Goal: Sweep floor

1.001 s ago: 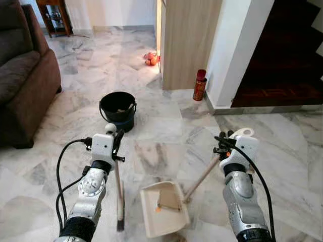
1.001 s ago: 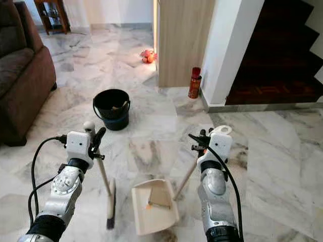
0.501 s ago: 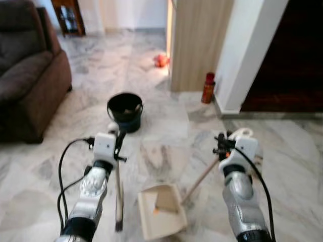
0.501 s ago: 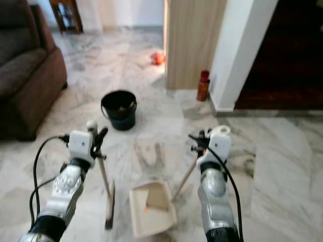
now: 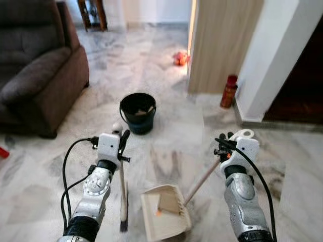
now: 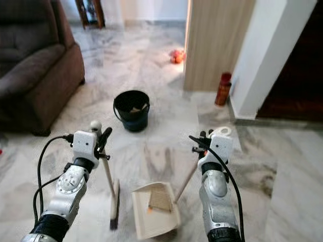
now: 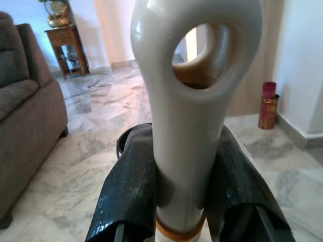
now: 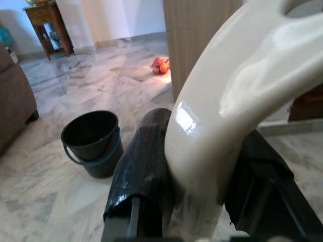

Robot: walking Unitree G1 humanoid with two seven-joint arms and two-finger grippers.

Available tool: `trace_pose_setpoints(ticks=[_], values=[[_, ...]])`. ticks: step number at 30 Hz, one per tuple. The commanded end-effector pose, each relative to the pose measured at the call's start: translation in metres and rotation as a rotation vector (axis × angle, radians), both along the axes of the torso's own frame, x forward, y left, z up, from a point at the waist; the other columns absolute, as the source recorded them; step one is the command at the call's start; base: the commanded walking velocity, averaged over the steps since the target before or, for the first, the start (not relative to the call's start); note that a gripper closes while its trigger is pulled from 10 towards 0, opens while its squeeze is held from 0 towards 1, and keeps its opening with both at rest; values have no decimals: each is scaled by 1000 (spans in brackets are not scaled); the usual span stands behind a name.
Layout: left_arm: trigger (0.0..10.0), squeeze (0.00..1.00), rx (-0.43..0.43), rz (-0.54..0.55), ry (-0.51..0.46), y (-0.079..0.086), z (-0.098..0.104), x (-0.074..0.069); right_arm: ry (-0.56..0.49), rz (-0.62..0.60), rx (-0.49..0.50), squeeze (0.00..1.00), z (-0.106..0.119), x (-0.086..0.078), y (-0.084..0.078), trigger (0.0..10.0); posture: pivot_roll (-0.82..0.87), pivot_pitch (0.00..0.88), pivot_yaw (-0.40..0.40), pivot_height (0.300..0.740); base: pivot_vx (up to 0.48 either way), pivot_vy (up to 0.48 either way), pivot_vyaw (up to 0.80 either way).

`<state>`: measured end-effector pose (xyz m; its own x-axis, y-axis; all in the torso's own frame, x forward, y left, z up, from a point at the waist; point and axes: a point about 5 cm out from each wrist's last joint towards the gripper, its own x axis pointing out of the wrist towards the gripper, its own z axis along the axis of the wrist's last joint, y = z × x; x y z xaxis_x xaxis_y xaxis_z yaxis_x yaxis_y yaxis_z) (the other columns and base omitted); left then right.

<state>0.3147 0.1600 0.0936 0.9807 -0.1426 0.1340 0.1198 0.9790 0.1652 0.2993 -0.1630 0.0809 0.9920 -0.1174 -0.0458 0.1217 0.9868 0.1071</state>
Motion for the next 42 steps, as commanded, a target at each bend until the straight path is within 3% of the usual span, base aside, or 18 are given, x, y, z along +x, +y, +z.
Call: trace_pose_setpoints(ticks=[1,17,42], values=[[10000,0,20,9,-43,5,11,4,-70,14,11,0,15,5,4,10000,-39,0,6,740,375,0,0],[10000,0,23,1,-47,4,12,5,-75,66,-5,0,15,4,11,10000,-43,0,7,740,377,0,236],[10000,0,29,1,-55,6,15,7,-68,124,-1,0,14,5,20,10000,-29,0,7,740,377,0,0]])
